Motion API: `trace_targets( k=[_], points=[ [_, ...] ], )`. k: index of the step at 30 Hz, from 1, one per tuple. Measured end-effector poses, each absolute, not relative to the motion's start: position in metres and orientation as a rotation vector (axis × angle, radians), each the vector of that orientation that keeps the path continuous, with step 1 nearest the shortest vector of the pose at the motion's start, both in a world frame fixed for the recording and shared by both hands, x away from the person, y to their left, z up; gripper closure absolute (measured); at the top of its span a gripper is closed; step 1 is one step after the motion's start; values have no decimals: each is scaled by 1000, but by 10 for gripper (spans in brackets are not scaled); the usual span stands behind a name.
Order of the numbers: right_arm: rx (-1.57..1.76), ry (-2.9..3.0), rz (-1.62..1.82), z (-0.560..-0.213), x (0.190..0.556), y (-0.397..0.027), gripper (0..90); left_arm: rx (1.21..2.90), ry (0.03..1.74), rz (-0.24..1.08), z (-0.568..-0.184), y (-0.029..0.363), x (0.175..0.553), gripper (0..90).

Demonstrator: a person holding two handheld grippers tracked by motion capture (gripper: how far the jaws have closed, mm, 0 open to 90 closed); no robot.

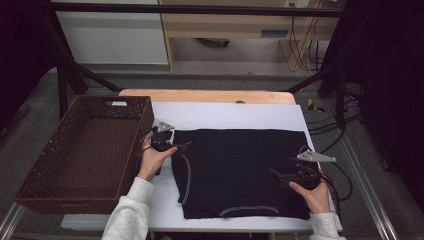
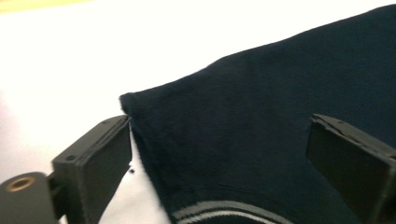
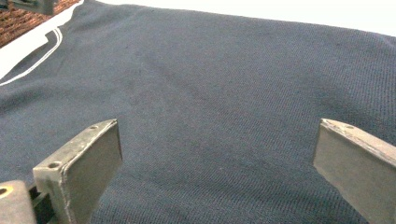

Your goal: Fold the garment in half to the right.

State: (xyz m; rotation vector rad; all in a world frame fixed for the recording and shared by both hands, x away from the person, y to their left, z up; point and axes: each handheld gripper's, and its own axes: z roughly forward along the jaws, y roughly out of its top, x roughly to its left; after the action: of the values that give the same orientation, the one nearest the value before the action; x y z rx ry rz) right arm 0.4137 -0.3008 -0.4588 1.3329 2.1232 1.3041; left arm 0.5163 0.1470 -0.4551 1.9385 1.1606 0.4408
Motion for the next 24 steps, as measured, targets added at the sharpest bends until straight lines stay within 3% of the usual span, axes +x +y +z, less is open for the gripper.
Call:
trace_targets(
  k=[6, 13, 24],
  points=[
    [1339, 2119, 1310, -458, 413, -301, 23, 1939, 1208, 481, -464, 148, 525, 148],
    [1334, 2131, 1304, -459, 414, -300, 23, 1966, 1219, 577, -468, 149, 530, 302],
    [1335, 2137, 1307, -459, 414, -299, 24, 1952, 1275, 526, -476, 153, 540, 442]
  ],
)
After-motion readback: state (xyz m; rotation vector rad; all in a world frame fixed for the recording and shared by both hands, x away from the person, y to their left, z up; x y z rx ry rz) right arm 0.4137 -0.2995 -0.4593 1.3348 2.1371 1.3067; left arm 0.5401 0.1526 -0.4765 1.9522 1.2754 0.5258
